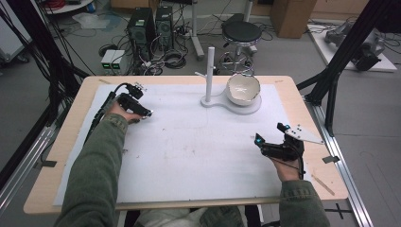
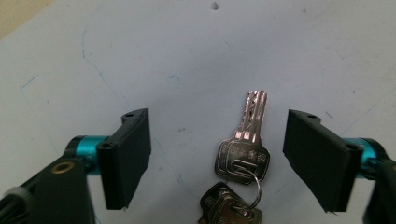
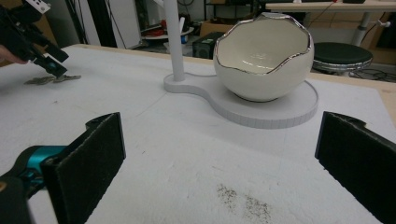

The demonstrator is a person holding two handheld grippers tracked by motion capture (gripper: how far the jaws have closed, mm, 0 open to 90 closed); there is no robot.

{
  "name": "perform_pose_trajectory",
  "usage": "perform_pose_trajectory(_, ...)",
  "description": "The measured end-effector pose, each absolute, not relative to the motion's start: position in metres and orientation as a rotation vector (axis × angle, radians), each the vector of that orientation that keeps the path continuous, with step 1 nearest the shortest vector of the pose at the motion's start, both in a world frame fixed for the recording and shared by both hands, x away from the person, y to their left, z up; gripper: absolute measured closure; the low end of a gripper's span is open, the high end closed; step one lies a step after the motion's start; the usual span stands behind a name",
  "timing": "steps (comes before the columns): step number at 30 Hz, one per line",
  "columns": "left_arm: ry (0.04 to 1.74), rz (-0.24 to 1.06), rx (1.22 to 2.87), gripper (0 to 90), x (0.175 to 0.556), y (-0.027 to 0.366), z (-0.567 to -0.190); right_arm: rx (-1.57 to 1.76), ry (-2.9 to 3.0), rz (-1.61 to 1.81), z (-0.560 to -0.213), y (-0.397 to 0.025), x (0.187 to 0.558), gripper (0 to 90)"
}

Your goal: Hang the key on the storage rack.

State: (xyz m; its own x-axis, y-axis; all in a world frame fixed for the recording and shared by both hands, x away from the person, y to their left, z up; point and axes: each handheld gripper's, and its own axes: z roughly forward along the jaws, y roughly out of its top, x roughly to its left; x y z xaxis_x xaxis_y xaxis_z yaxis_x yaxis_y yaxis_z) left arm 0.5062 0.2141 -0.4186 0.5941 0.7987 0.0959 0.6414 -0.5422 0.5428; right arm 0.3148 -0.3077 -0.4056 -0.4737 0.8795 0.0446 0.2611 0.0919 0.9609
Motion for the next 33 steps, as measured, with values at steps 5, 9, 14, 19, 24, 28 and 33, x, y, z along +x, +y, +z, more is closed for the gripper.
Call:
perform_pose_trajectory(5, 1.129, 0.455, 2.368, 38.8, 0.5081, 0.216, -0.4193, 1.112, 1.814, 1.395, -0.406, -0.3064, 0.3157, 0.6)
perform_pose_trajectory(9, 1.113, 0.446, 2.385, 40.1, 0.5082, 0.2119, -0.4227, 1.113, 1.819, 1.395, -0.4061, -0.3058, 0.3162, 0.6)
perform_pose_trajectory(14, 1.095, 0.439, 2.402, 43.0, 0.5093, 0.2071, -0.4273, 1.108, 1.82, 1.392, -0.4061, -0.3053, 0.3167, 0.6)
perform_pose_trajectory(19, 1.072, 0.382, 2.39, 54.4, 0.5096, 0.2078, -0.4273, 1.107, 1.82, 1.39, -0.4061, -0.3054, 0.3169, 0.6)
perform_pose_trajectory(24, 1.094, 0.32, 2.361, 66.5, 0.5102, 0.2099, -0.428, 1.103, 1.824, 1.39, -0.4061, -0.3049, 0.3168, 0.6)
perform_pose_trajectory(28, 1.1, 0.309, 2.345, 75.3, 0.511, 0.2111, -0.4279, 1.103, 1.828, 1.384, -0.4063, -0.3044, 0.3172, 0.6)
perform_pose_trajectory(33, 1.091, 0.311, 2.349, 80.6, 0.5113, 0.211, -0.4277, 1.101, 1.829, 1.378, -0.4064, -0.3042, 0.3174, 0.6)
